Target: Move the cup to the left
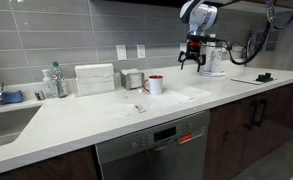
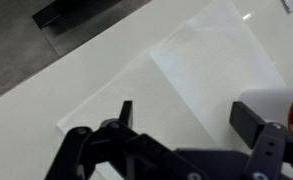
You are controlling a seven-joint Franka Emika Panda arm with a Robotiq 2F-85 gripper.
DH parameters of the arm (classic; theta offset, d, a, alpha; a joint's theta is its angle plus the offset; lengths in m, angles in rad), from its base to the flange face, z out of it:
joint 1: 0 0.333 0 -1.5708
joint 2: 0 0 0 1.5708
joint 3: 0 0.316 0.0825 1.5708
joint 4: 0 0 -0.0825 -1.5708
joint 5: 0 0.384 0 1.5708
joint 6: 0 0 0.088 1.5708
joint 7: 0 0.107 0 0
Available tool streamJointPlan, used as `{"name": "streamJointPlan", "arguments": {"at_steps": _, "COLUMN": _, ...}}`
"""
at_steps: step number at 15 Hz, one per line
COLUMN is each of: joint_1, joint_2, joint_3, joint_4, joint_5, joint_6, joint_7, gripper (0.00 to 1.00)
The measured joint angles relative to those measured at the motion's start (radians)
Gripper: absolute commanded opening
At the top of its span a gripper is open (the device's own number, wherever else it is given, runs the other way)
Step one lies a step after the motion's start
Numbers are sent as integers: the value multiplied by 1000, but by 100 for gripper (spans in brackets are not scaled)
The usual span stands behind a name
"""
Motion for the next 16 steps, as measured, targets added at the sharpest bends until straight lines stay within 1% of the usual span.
{"name": "streamJointPlan", "arguments": {"at_steps": 2, "joint_1": 7, "joint_2": 0, "joint_3": 1, "joint_4": 0, "joint_5": 0, "joint_6": 0, "joint_7": 6, "gripper": 100}}
{"name": "streamJointPlan", "arguments": {"at_steps": 5, "joint_1": 26, "joint_2": -5, "joint_3": -2, "joint_4": -1, "joint_5": -26, "joint_6": 136, "joint_7": -26, "gripper": 100}}
{"name": "streamJointPlan", "arguments": {"at_steps": 8, "joint_1": 74, "joint_2": -42, "joint_3": 5, "joint_4": -22, "joint_5": -95, "joint_6": 210, "joint_7": -82, "gripper": 100}}
{"name": "streamJointPlan", "arguments": {"at_steps": 10, "joint_1": 113, "joint_2": -94, "joint_3": 11, "joint_4": -78, "joint_5": -151, "joint_6": 243, "joint_7": -122, "gripper": 100}}
{"name": "streamJointPlan", "arguments": {"at_steps": 12, "joint_1": 149, "joint_2": -163, "joint_3": 18, "joint_4": -161, "joint_5": -212, "joint_6": 288, "joint_7": -159, "gripper": 100}}
{"name": "streamJointPlan", "arguments": {"at_steps": 14, "joint_1": 178, "joint_2": -237, "joint_3": 25, "joint_4": -250, "joint_5": -277, "joint_6": 351, "joint_7": -183, "gripper": 100}}
{"name": "streamJointPlan", "arguments": {"at_steps": 16, "joint_1": 200, "joint_2": -309, "joint_3": 36, "joint_4": -336, "joint_5": -318, "joint_6": 418, "joint_7": -199, "gripper": 100}}
